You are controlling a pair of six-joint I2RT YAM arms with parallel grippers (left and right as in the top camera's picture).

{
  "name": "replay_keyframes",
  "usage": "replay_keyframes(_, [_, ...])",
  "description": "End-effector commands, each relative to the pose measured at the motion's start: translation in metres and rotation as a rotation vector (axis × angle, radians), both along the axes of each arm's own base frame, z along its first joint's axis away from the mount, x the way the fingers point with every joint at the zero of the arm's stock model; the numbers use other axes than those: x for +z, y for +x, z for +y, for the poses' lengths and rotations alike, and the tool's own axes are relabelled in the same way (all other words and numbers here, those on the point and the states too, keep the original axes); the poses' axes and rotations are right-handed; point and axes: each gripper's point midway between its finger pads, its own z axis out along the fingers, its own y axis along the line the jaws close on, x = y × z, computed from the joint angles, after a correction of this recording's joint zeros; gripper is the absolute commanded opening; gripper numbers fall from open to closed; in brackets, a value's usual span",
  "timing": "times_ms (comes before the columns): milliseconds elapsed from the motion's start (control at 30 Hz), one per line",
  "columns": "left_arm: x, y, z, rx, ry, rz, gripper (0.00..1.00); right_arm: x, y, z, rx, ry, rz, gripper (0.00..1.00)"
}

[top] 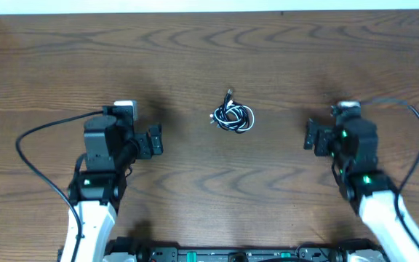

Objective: Untangle cables
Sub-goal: 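Move both grippers forward toward the tangled black and white cables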

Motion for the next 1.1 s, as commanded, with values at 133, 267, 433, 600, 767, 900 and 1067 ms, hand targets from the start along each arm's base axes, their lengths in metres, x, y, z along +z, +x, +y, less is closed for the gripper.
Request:
replay_keyframes(133, [0.002, -0.015, -0.004, -0.005, -0.020, 0.155, 0.96, 0.006, 0.025, 0.011, 0.054, 0.003, 0.097, 0.99])
replay_keyframes(267, [-0.008, -0.031, -0.004, -0.004, -0.020, 0.228, 0.96, 0.010, 0.028, 0.019, 0.072, 0.054, 0.082, 0.99])
replay_keyframes(433, [-0.010, -0.033, -0.004, -0.004, -0.021, 0.237, 0.96, 0.023, 0.038, 0.026, 0.054, 0.135, 0.024, 0.99])
replay_keyframes(600, [0.001, -0.022, -0.019, -0.059, -0.091, 0.177, 0.96, 0.039, 0.044, 0.054, 0.172, 0.245, -0.031, 0.99])
replay_keyframes(767, [0.025, 0.002, -0.035, -0.078, -0.214, 0.059, 0.96, 0.043, 0.043, 0.070, 0.198, 0.286, -0.038, 0.92])
replay_keyframes(900, [0.028, 0.015, -0.035, -0.017, -0.271, 0.041, 0.96, 0.048, 0.042, 0.083, 0.232, 0.286, -0.050, 0.88])
replay_keyframes(1067, [0.031, 0.027, -0.049, -0.057, -0.274, 0.041, 0.96, 0.057, 0.047, 0.088, 0.225, 0.300, -0.023, 0.86])
